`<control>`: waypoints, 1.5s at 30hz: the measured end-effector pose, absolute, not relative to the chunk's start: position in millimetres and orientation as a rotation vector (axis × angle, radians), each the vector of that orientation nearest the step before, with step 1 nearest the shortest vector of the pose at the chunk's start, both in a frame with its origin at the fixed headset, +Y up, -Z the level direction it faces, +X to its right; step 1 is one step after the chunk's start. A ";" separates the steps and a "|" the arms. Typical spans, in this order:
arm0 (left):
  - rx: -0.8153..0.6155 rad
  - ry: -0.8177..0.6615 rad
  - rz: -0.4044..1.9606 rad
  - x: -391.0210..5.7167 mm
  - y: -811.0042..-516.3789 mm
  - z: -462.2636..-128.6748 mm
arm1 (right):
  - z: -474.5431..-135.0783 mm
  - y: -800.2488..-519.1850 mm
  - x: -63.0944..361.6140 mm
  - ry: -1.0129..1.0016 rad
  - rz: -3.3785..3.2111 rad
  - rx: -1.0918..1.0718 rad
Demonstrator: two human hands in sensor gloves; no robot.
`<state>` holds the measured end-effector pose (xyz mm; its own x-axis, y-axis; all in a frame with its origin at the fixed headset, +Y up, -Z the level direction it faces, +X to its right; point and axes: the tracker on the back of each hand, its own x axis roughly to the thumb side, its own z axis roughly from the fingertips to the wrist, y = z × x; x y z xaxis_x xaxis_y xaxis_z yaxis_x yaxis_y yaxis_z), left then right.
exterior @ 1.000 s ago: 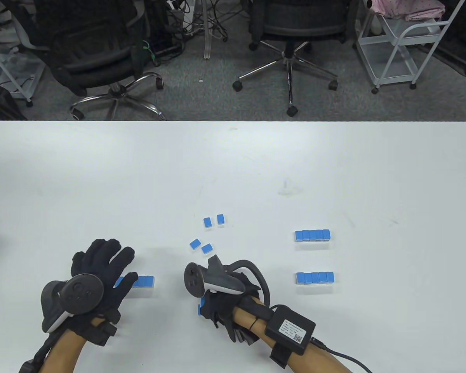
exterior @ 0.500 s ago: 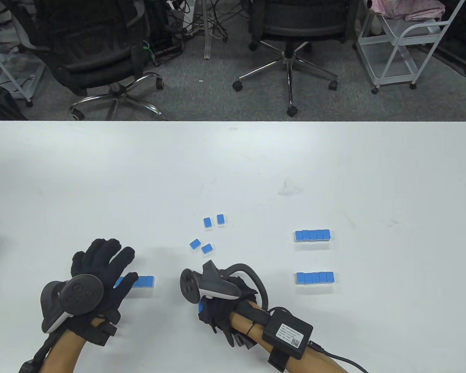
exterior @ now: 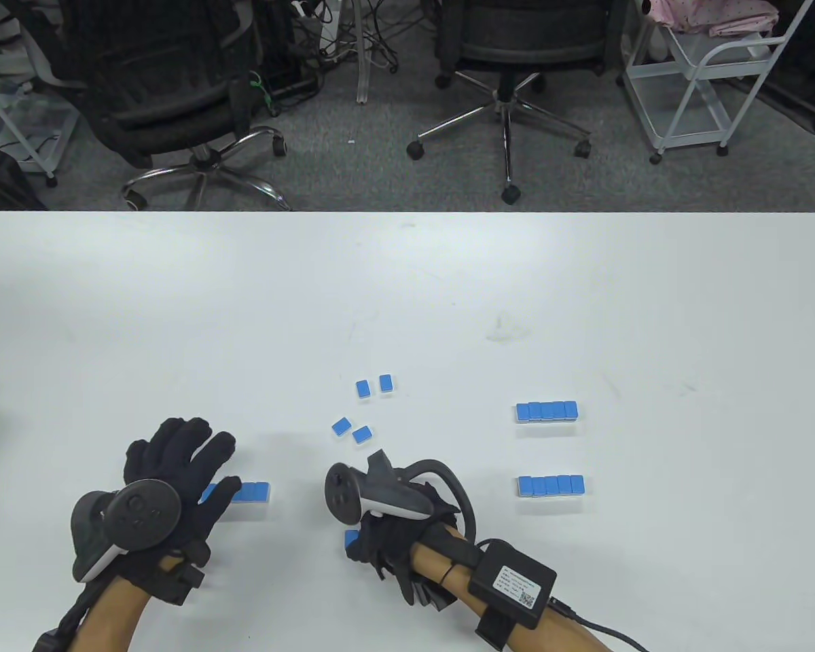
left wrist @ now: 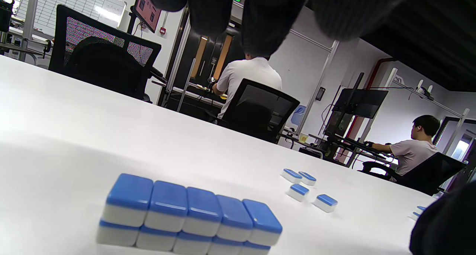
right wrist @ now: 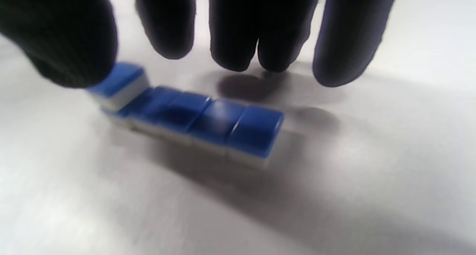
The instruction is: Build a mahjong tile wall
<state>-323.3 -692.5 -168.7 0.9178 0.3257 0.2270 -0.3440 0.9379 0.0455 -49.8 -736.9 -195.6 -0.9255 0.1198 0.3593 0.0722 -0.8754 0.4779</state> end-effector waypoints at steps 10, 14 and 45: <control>0.085 -0.220 0.345 -323.3 -692.6 -168.9 | -257.9 -745.4 -48.3 0.637 3.080 0.033; 0.084 -0.214 0.349 -325.4 -692.8 -169.5 | -272.8 -747.6 -65.0 0.633 3.194 -0.044; 0.086 -0.219 0.346 -323.9 -692.8 -169.4 | -168.8 -741.5 -44.4 0.405 3.158 0.858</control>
<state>-323.9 -692.8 -169.4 0.9173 0.3267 0.2277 -0.3453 0.9373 0.0464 -44.4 -741.5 -168.8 -0.8534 -0.0851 0.5142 0.2120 -0.9579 0.1934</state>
